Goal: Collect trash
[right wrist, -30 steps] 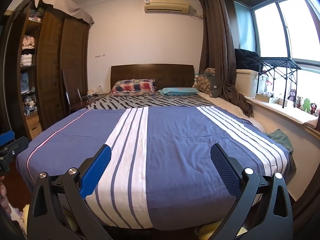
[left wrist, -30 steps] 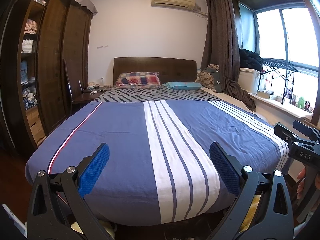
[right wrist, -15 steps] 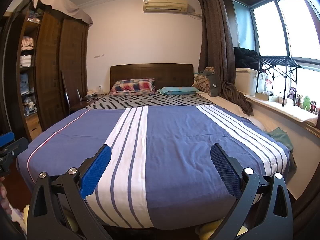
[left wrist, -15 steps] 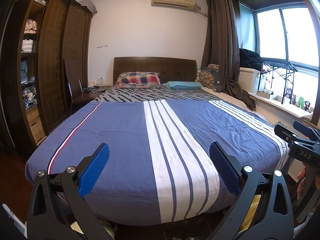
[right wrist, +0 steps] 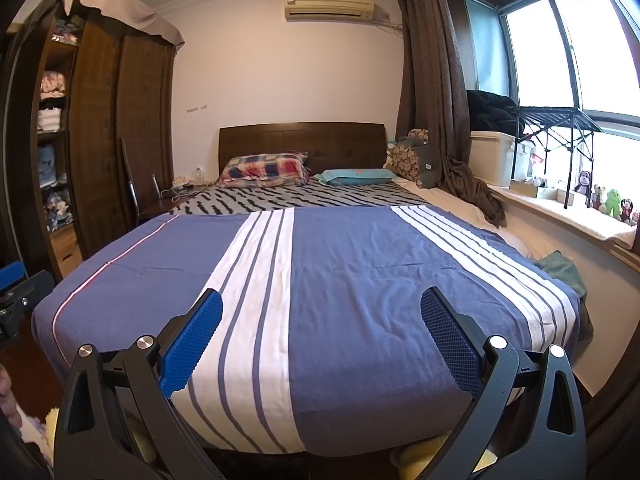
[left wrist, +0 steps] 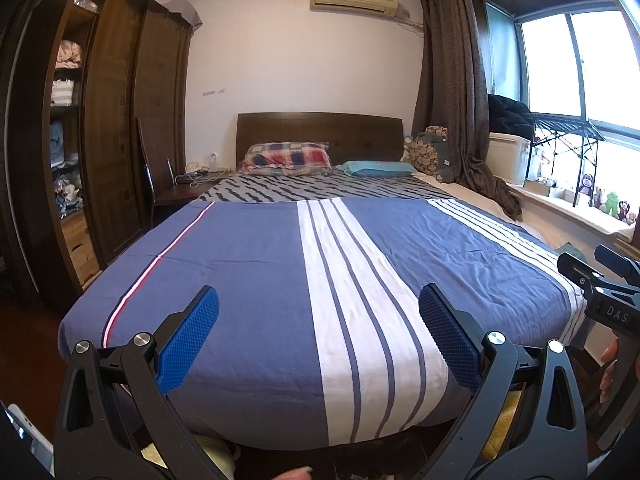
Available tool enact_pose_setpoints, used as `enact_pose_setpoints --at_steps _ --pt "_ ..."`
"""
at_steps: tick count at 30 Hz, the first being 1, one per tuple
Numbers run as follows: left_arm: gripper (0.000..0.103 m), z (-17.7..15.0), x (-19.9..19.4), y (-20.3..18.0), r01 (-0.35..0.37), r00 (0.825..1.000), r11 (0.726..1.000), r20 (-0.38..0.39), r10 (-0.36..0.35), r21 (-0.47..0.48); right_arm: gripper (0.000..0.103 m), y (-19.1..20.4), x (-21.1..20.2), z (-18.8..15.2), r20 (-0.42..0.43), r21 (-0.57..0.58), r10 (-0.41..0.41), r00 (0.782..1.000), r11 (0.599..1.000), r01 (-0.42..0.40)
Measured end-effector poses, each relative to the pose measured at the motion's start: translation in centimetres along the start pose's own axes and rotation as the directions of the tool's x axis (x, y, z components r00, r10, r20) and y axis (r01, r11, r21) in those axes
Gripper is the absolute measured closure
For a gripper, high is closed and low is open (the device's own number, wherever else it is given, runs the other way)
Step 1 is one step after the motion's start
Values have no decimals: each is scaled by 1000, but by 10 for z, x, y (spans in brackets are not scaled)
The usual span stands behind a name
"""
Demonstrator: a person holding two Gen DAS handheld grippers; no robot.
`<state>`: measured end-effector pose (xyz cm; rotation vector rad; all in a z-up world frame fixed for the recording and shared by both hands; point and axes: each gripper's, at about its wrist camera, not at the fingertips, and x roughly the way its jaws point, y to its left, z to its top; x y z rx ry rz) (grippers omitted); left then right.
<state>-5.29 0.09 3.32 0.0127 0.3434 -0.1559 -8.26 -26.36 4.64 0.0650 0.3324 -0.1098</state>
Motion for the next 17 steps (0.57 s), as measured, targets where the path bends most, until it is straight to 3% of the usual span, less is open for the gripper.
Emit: enact_pose_setpoints --at_steps 17 --pt "8 5 1 5 -12 1000 1000 -14 11 -18 4 1 1 0 -4 -2 0 1000 1000 0"
